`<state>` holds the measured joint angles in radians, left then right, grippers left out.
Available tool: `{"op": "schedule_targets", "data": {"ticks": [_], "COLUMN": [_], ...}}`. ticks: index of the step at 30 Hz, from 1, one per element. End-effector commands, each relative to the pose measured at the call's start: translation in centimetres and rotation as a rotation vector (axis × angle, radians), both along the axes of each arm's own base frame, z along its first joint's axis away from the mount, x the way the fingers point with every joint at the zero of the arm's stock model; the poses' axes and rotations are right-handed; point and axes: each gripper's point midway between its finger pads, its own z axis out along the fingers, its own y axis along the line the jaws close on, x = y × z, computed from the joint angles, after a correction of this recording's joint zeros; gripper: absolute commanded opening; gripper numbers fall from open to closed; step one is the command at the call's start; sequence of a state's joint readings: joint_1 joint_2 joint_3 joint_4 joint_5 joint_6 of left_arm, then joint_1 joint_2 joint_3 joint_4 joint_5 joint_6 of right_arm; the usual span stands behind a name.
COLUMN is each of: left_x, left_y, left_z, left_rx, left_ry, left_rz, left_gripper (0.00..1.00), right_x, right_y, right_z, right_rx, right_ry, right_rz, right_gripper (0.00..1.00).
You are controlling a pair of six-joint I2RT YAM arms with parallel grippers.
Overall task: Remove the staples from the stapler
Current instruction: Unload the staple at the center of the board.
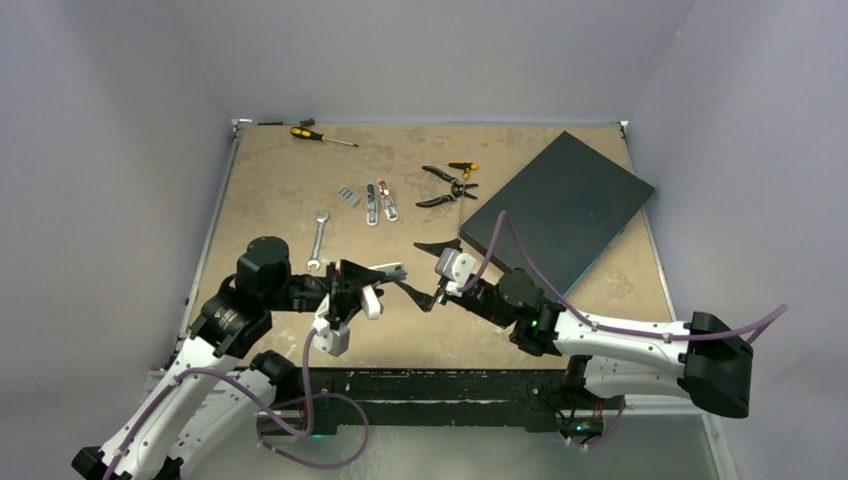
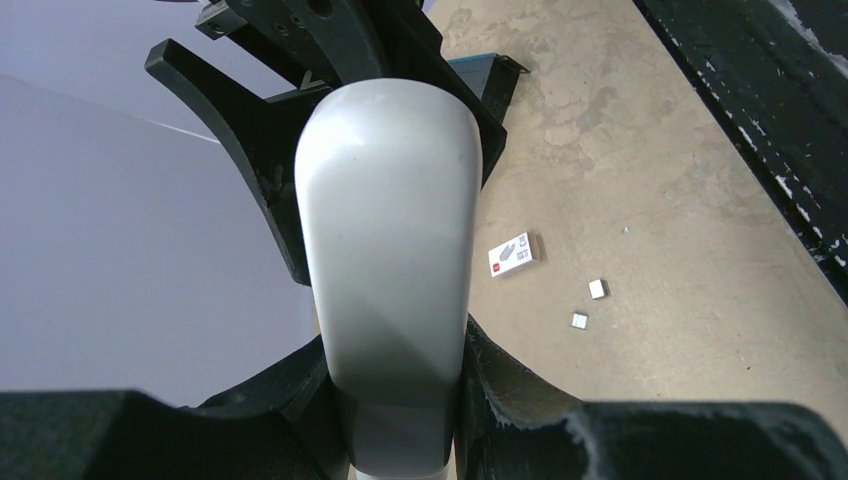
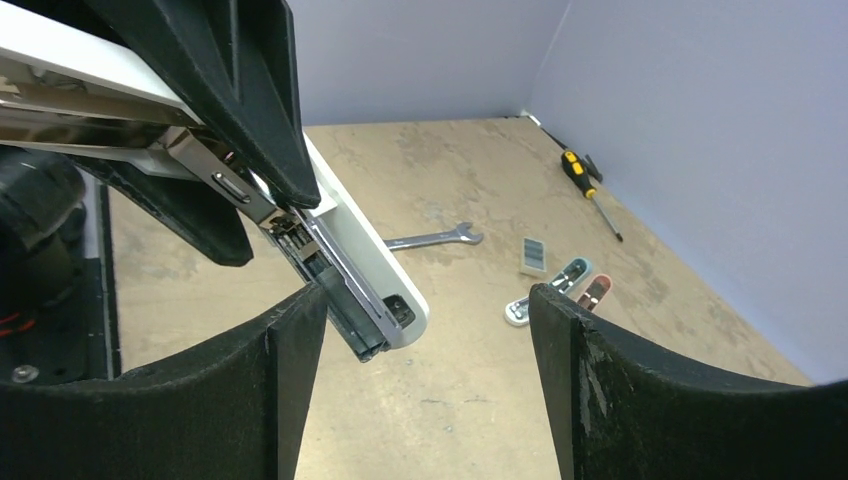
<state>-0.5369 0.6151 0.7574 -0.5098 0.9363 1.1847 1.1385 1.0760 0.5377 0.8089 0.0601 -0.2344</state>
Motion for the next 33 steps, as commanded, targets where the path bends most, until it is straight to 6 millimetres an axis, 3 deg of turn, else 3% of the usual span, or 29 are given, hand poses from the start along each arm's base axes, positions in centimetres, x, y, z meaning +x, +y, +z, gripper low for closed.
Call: {"op": "schedule_targets", "data": {"ticks": [1,20,33], "left_x": [0.5,0.4,0.4], "left_y": [0.2,0.1,0.0], "left_z": [1.5,1.2,1.5], "left_rx": [-0.003,0.007,-0.007], "left_ry": [-0.089,-0.087,-0.081], "left_rz": [0.010,-0.001,0.002], "left_gripper": [0.00,0.00,0.00], "right_x": [1.0,1.6,1.7], "right_y": [0.5,2.6,4.1], "right_z": [3.4,3.3,1.2], "right_rx": [0.048,0.032,-0.063], "right_ry": [-0.140,-0.177,-0.191], "right_rz": [-0.041,-0.023,-0.023], "right_gripper": [0.77,0.77,0.76]}}
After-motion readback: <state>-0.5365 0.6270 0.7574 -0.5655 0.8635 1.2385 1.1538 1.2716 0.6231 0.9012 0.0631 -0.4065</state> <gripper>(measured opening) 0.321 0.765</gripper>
